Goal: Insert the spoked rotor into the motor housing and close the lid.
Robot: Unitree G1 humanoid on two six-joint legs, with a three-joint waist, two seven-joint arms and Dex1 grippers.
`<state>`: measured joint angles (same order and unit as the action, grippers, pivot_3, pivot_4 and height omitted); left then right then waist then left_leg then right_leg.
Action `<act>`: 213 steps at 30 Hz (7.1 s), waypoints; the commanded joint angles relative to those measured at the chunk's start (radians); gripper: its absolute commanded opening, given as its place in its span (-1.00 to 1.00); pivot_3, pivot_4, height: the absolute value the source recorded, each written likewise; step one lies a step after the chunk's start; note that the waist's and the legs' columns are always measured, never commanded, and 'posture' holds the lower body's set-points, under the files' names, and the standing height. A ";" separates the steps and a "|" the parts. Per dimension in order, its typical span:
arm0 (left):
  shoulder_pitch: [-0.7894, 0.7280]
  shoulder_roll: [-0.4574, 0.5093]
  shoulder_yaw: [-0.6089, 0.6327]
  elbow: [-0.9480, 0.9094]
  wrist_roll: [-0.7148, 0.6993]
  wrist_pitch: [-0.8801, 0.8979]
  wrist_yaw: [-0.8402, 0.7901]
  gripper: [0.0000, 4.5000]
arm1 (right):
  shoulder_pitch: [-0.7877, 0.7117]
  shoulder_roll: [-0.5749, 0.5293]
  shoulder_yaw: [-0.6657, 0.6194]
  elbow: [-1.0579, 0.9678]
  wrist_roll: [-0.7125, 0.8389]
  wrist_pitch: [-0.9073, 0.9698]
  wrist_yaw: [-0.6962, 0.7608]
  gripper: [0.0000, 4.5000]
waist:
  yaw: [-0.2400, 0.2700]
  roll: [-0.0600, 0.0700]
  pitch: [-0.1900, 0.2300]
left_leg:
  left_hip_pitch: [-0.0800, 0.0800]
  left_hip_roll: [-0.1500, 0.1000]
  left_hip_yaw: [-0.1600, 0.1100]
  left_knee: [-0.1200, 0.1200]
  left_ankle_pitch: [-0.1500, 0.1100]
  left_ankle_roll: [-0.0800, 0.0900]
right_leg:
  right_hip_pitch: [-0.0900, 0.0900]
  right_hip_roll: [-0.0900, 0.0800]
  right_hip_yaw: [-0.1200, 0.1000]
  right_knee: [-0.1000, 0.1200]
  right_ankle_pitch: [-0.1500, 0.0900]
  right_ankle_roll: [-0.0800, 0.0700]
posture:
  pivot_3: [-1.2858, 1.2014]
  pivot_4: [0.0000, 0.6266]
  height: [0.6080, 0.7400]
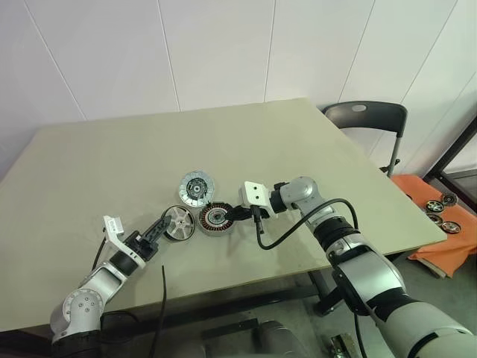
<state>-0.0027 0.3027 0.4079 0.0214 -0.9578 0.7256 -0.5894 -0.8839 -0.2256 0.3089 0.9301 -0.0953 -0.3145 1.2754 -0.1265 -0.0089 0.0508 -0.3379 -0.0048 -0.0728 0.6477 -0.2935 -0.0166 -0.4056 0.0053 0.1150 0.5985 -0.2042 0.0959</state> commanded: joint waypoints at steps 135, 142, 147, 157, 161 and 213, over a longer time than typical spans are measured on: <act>-0.102 -0.130 0.082 0.240 -0.174 0.100 0.182 0.44 | 0.154 -0.172 -0.118 -0.412 0.232 0.314 -0.012 -1.00 | -0.018 0.007 -0.003 | 0.016 -0.002 -0.010 -0.016 -0.002 -0.003 | 0.011 0.001 -0.006 -0.013 -0.003 -0.003 | 0.03 -1.00 1.00; -0.078 -0.134 0.058 0.219 -0.168 0.103 0.181 0.44 | 0.160 -0.171 -0.118 -0.404 0.235 0.301 -0.012 -1.00 | -0.029 0.007 -0.003 | 0.017 -0.002 -0.010 -0.017 -0.002 -0.003 | 0.012 0.002 -0.006 -0.013 -0.003 -0.004 | 0.03 -1.00 1.00; -0.103 -0.130 0.037 0.161 -0.191 0.132 0.171 0.44 | 0.163 -0.175 -0.120 -0.403 0.235 0.298 -0.010 -1.00 | -0.028 0.007 -0.003 | 0.016 -0.002 -0.010 -0.017 -0.002 -0.003 | 0.011 0.002 -0.006 -0.013 -0.003 -0.004 | 0.03 -1.00 1.00; -0.182 -0.152 0.011 0.048 -0.248 0.188 0.222 0.44 | 0.167 -0.172 -0.118 -0.397 0.232 0.288 -0.015 -1.00 | -0.012 0.003 0.000 | 0.012 -0.002 -0.010 -0.016 -0.002 -0.003 | 0.008 0.001 -0.006 -0.013 -0.003 -0.004 | 0.03 -1.00 1.00; -0.184 -0.158 0.007 0.053 -0.248 0.194 0.229 0.44 | 0.169 -0.168 -0.116 -0.394 0.230 0.287 -0.020 -1.00 | 0.005 0.003 0.000 | 0.012 -0.002 -0.010 -0.016 -0.002 -0.003 | 0.008 0.001 -0.006 -0.013 -0.003 -0.004 | 0.03 -1.00 1.00; -0.037 0.396 -0.269 -0.251 0.291 -0.225 -0.456 0.44 | -0.055 0.112 -0.058 -0.016 0.111 0.109 -0.107 -1.00 | 0.000 0.004 0.002 | 0.000 -0.002 -0.010 -0.015 0.000 -0.007 | -0.007 0.000 -0.006 -0.002 -0.002 -0.006 | 0.03 -1.00 1.00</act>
<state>-0.0337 0.7013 0.1297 -0.2168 -0.6716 0.5213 -1.0407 -0.9038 -0.1253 0.2588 0.9216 0.0177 -0.1873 1.1716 -0.1265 -0.0048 0.0528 -0.3377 -0.0068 -0.0833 0.6331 -0.2931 -0.0234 -0.4129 0.0055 0.1087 0.5969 -0.2059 0.0896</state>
